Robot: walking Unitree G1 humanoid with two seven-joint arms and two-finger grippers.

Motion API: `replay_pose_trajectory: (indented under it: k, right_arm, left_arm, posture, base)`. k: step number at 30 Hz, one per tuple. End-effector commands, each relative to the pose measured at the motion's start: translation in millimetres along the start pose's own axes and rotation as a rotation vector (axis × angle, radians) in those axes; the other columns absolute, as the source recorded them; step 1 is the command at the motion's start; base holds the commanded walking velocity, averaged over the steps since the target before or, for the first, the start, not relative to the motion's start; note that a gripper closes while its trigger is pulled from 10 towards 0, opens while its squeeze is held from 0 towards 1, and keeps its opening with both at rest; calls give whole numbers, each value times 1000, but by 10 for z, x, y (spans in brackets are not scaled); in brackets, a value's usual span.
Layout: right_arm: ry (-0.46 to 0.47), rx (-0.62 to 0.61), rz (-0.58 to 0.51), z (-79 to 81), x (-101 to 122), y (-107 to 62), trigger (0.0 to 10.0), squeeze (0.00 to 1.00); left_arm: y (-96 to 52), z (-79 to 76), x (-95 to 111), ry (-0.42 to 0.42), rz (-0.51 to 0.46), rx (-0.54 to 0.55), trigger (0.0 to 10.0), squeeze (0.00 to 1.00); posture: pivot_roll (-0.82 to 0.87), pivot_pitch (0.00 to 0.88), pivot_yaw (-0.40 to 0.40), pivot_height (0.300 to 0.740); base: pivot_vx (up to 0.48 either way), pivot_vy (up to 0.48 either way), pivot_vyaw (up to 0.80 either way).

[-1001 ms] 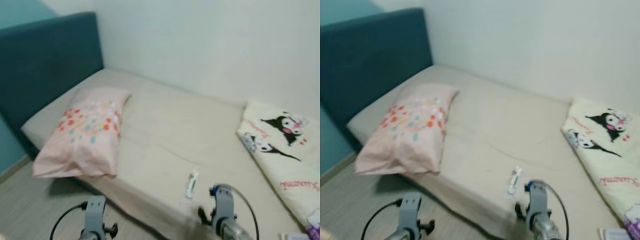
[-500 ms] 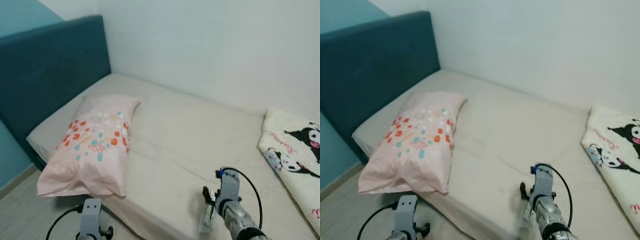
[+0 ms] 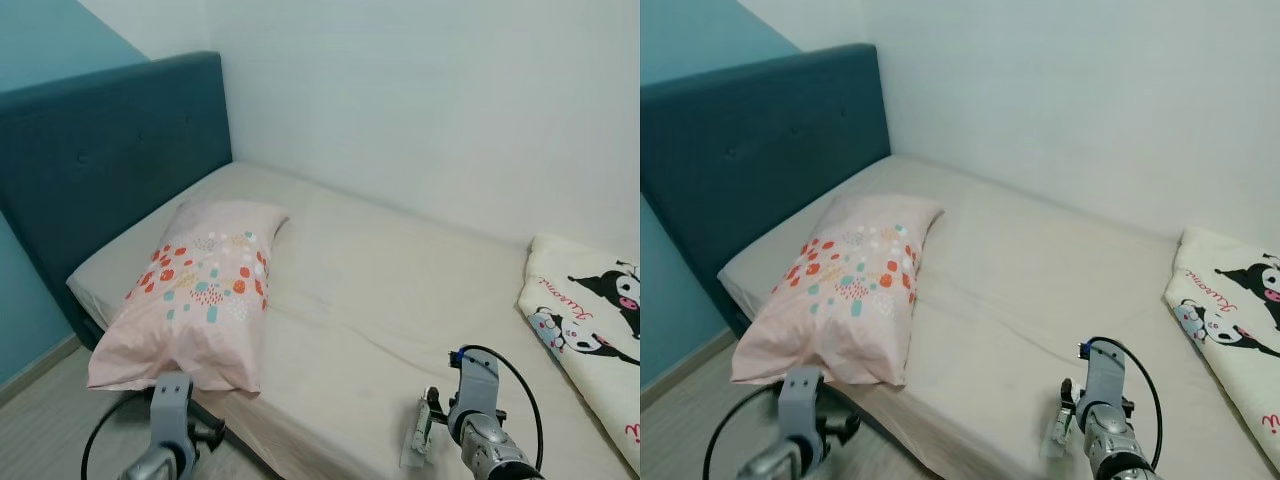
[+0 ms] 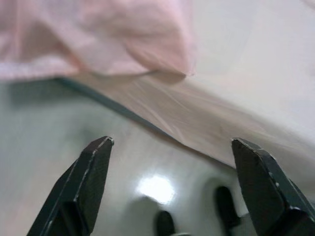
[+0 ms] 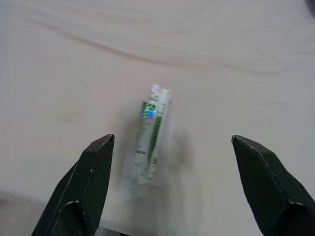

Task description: Clean up the room

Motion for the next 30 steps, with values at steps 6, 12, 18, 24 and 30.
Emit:
replay_pose_trajectory:
  k: [6, 12, 18, 24, 30]
  right_arm:
    - [75, -68, -25, -204, 116, 13, 10000, 0]
    - [134, -42, -66, -214, 227, 21, 10000, 0]
    - [146, 1, -134, -172, 401, 30, 10000, 0]
    - [148, -3, -169, -190, 517, 32, 10000, 0]
    - [118, -1, -48, -143, 296, 39, 10000, 0]
  left_arm:
    - [-163, -21, -345, 262, 133, -124, 10000, 0]
    - [-190, 68, -341, 165, 100, -56, 10000, 0]
    - [-227, 307, -260, 134, 51, 106, 10000, 0]
    - [-275, 499, -174, 87, -9, 218, 10000, 0]
    - [-315, 654, -6, 94, -108, 271, 10000, 0]
  posture:
    - [-89, 0, -30, 620]
    - [-85, 0, -29, 595]
    - [-72, 45, -28, 565]
    - [-57, 83, -35, 545]
    - [-23, 114, -41, 540]
  base:
    - [0, 0, 0]
    - [0, 0, 0]
    - [0, 0, 0]
    - [0, 0, 0]
    - [0, 0, 0]
Point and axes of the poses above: a point about 5 cm out from each wrist's last joint towards the gripper, its own y axis pointing out of the wrist towards the gripper, its own x axis along the axis of the wrist's last joint, z = x × y, the point moved 1 cm from there along y, pointing out of the wrist towards the gripper, and after that the axes turned 13 degrees about y, right-handed, at the moved point
